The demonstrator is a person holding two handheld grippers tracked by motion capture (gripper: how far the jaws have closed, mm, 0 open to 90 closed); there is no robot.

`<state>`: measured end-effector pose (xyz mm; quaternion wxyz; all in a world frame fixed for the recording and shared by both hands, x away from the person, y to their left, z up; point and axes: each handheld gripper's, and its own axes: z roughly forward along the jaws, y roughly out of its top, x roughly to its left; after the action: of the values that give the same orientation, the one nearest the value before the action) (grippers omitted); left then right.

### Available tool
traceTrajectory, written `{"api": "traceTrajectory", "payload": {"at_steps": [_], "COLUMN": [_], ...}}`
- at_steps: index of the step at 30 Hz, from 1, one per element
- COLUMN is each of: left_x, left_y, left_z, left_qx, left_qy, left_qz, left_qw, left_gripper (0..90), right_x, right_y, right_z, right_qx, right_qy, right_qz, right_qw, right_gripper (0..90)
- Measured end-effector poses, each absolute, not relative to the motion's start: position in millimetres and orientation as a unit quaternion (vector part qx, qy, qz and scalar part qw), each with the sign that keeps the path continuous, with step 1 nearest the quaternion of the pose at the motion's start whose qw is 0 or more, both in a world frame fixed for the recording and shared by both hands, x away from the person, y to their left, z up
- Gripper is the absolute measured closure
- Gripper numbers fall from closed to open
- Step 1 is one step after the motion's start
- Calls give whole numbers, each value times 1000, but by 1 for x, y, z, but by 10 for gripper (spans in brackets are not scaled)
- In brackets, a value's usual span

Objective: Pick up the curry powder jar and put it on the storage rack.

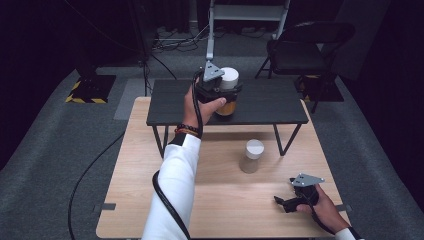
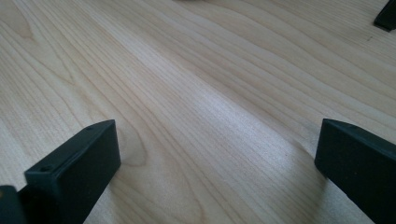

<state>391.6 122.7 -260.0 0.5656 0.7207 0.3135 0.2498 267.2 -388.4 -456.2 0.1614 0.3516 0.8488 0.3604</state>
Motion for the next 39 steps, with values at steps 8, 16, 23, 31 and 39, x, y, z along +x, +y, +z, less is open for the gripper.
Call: {"api": "traceTrajectory", "payload": {"at_steps": [8,16,23,31,39], "left_x": [393,396,395,396,391], "left_y": [118,119,120,113,116], "left_z": [-262,-270,-273,-269,-268], "left_qx": [724,722,720,732,735], "left_qy": [313,320,316,318,310], "left_qz": [254,251,255,262,268], "left_qw": [560,560,563,543,541], "left_gripper": [343,343,340,269,4], "right_x": [267,267,267,267,267], "right_y": [-388,-388,-388,-388,-388], "right_z": [-456,-456,-456,-456,-456], "right_qx": [352,352,352,352,352], "right_qy": [849,849,849,849,849], "right_qz": [360,360,360,361,360], "right_qw": [161,161,161,161,162], "right_gripper": [0,0,0,0,0]}}
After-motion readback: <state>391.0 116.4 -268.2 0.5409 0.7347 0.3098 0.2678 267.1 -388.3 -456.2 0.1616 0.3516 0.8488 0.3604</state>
